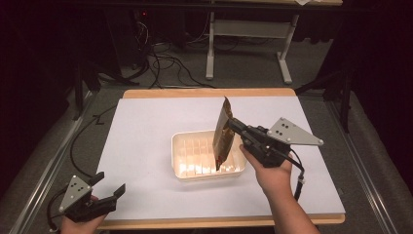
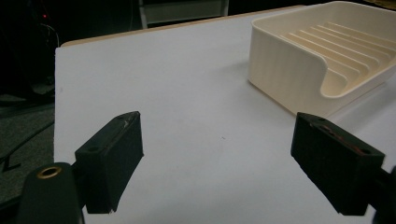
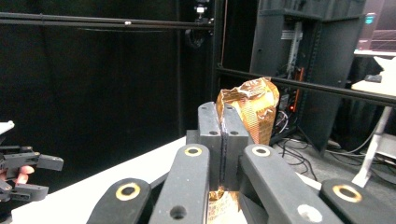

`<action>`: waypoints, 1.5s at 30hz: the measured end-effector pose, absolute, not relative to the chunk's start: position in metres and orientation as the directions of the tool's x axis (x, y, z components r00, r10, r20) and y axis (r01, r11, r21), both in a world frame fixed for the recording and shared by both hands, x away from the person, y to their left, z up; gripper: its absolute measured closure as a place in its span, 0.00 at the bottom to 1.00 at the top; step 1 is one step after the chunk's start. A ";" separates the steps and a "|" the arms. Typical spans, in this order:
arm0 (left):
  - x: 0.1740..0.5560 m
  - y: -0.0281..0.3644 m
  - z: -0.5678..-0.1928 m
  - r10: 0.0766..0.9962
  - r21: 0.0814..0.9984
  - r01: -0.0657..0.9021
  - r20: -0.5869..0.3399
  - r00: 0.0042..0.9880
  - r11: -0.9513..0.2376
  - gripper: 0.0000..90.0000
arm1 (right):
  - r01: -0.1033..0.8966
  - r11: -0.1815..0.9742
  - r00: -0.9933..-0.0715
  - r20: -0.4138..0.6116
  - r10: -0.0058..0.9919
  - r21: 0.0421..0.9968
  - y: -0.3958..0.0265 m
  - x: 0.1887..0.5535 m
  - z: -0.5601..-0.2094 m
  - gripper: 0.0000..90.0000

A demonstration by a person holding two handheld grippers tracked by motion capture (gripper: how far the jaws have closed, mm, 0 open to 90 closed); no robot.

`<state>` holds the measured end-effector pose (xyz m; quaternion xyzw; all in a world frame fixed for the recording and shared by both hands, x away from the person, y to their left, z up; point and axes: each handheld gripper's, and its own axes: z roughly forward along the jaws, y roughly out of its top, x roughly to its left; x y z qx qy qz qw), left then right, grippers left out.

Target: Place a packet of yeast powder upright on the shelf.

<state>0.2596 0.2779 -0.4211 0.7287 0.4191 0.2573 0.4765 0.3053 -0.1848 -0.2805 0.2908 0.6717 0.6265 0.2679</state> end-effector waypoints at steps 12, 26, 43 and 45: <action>0.259 0.278 -0.421 0.854 0.910 0.364 -0.024 0.520 -0.196 0.19 | 0.058 0.046 -0.710 0.009 0.704 0.997 -0.155 0.316 -0.289 1.00; 0.259 0.279 -0.420 0.855 0.912 0.361 -0.021 0.518 -0.196 0.19 | 0.080 0.062 -0.716 0.014 0.698 0.995 -0.131 0.331 -0.303 1.00; 0.260 0.277 -0.421 0.851 0.911 0.363 -0.029 0.525 -0.193 0.19 | 0.125 0.087 -0.686 0.022 0.727 0.988 -0.130 0.349 -0.317 1.00; 0.259 0.276 -0.421 0.851 0.911 0.363 -0.029 0.525 -0.193 0.19 | 0.135 0.086 -0.686 0.031 0.727 0.987 -0.131 0.352 -0.320 1.00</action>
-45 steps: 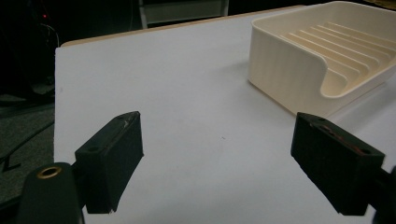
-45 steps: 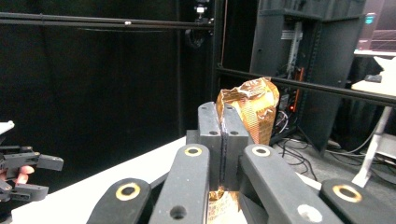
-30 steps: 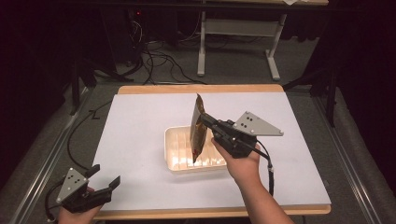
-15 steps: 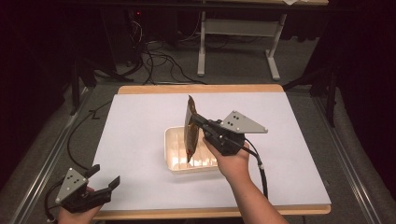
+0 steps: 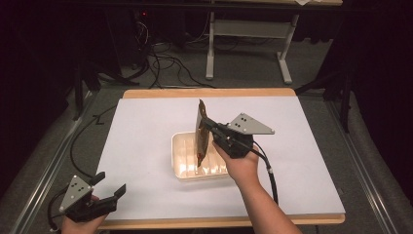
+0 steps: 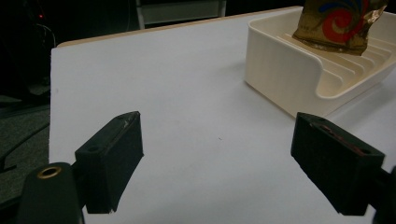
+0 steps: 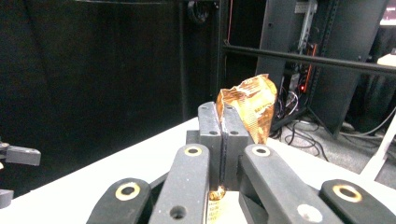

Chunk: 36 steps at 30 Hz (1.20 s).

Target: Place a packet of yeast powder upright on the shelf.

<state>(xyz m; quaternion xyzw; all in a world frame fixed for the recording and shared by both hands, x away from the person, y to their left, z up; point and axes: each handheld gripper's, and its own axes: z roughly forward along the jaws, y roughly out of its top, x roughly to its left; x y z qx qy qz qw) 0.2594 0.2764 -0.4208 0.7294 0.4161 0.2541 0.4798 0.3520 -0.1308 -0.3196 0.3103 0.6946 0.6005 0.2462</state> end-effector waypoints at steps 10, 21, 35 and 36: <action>0.259 0.276 -0.420 0.851 0.911 0.359 -0.019 0.525 -0.201 0.19 | 0.161 0.108 -0.673 0.029 0.739 0.981 -0.124 0.362 -0.329 1.00; 0.259 0.275 -0.421 0.848 0.911 0.358 -0.017 0.529 -0.205 0.19 | 0.182 0.125 -0.663 0.028 0.748 0.975 -0.118 0.367 -0.342 1.00; 0.259 0.273 -0.421 0.845 0.910 0.355 -0.012 0.534 -0.212 0.19 | 0.230 0.153 -0.674 0.044 0.737 0.961 -0.113 0.366 -0.368 1.00; 0.259 0.273 -0.421 0.845 0.911 0.354 -0.012 0.535 -0.212 0.19 | 0.230 0.153 -0.674 0.044 0.737 0.961 -0.113 0.366 -0.368 1.00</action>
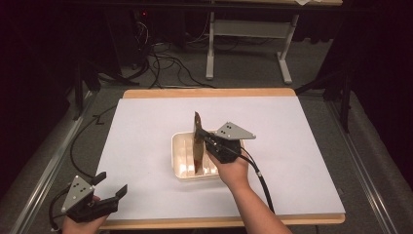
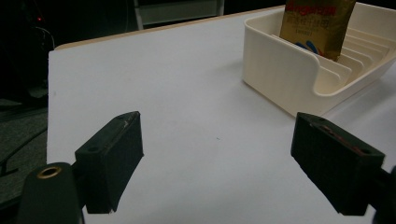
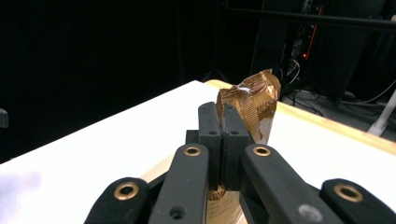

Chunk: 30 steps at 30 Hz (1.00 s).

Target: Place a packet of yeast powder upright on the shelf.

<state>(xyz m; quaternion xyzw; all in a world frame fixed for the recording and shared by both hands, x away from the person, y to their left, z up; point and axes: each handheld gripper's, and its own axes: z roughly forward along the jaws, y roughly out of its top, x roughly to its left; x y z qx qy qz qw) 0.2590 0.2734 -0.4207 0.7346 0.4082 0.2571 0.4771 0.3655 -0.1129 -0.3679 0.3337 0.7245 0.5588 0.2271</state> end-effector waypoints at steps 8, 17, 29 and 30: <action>0.260 0.273 -0.421 0.843 0.910 0.354 -0.010 0.537 -0.215 0.19 | 0.245 0.146 -0.672 0.059 0.738 0.959 -0.116 0.363 -0.373 1.00; 0.260 0.273 -0.421 0.842 0.911 0.355 -0.015 0.540 -0.212 0.19 | 0.258 0.150 -0.673 0.067 0.736 0.954 -0.118 0.362 -0.372 0.97; 0.261 0.274 -0.421 0.843 0.910 0.358 -0.019 0.537 -0.208 0.19 | 0.268 0.145 -0.679 0.080 0.730 0.953 -0.116 0.363 -0.369 0.87; 0.261 0.274 -0.421 0.844 0.911 0.357 -0.019 0.537 -0.207 0.19 | 0.263 0.144 -0.681 0.078 0.728 0.954 -0.116 0.363 -0.368 0.84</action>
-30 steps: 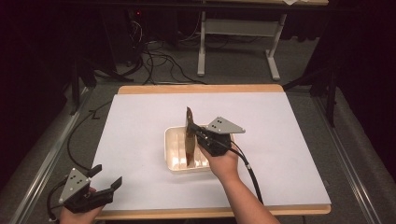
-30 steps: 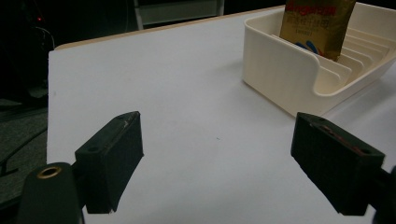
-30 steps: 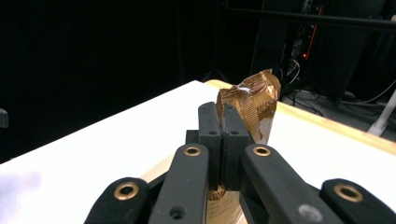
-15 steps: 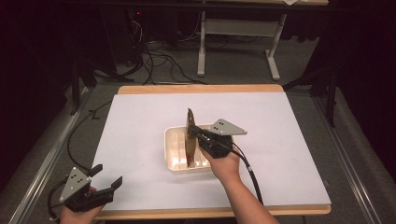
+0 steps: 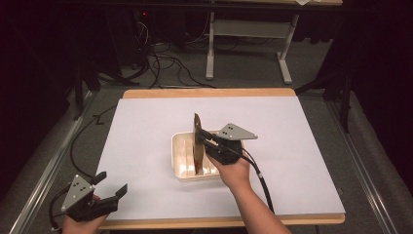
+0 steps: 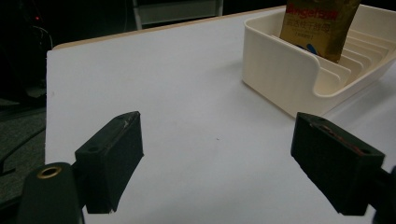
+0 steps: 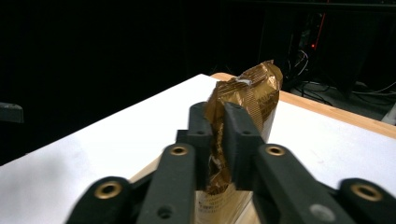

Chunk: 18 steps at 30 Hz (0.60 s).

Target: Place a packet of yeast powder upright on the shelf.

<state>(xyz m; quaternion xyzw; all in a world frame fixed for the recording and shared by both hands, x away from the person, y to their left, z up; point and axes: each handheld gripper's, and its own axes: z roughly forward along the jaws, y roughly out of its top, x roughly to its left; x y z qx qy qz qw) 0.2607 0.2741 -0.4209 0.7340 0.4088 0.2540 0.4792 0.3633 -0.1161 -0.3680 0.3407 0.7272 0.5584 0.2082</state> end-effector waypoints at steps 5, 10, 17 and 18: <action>0.260 0.275 -0.420 0.844 0.911 0.357 -0.020 0.535 -0.205 0.19 | 0.268 0.149 -0.676 0.075 0.733 0.952 -0.114 0.363 -0.364 0.69; 0.259 0.275 -0.420 0.845 0.913 0.355 -0.019 0.535 -0.203 0.19 | 0.261 0.146 -0.674 0.072 0.735 0.954 -0.112 0.362 -0.358 0.53; 0.260 0.275 -0.420 0.846 0.912 0.355 -0.017 0.533 -0.205 0.19 | 0.237 0.150 -0.684 0.055 0.727 0.960 -0.109 0.360 -0.350 0.28; 0.260 0.275 -0.420 0.845 0.912 0.356 -0.018 0.534 -0.205 0.19 | 0.231 0.149 -0.675 0.048 0.736 0.961 -0.109 0.359 -0.349 0.23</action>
